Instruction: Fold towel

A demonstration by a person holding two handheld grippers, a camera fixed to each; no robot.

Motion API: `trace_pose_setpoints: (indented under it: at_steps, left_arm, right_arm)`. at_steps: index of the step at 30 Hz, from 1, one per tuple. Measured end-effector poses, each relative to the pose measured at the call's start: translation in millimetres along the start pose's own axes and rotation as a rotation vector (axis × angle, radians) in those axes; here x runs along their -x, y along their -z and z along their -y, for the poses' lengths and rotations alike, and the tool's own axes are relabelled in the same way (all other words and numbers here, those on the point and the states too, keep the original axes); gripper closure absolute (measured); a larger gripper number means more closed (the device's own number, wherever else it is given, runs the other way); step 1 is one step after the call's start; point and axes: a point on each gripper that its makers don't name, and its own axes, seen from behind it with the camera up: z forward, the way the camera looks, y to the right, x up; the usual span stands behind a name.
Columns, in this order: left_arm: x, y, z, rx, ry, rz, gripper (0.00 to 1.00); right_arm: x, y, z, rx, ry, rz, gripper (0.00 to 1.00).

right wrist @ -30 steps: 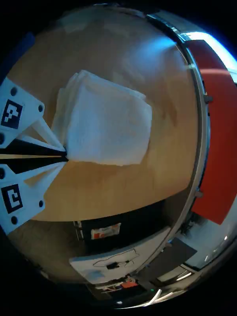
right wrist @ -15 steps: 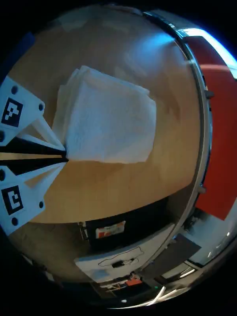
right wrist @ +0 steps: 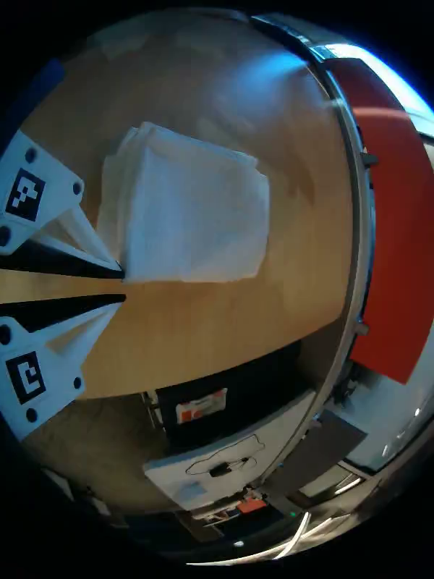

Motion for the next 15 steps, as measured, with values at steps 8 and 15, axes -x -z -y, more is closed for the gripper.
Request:
trace_pose_setpoints:
  at_steps: [8, 15]
  left_arm:
    - [-3.6, -0.1, 1.0, 0.004, 0.002, -0.009, 0.06]
    - [-5.2, -1.1, 1.0, 0.009, 0.002, -0.012, 0.06]
  right_arm:
    - [-0.6, 7.9, -5.1, 0.046, -0.018, -0.018, 0.57]
    - [-4.7, 11.9, 4.2, 0.036, -0.018, -0.039, 0.00]
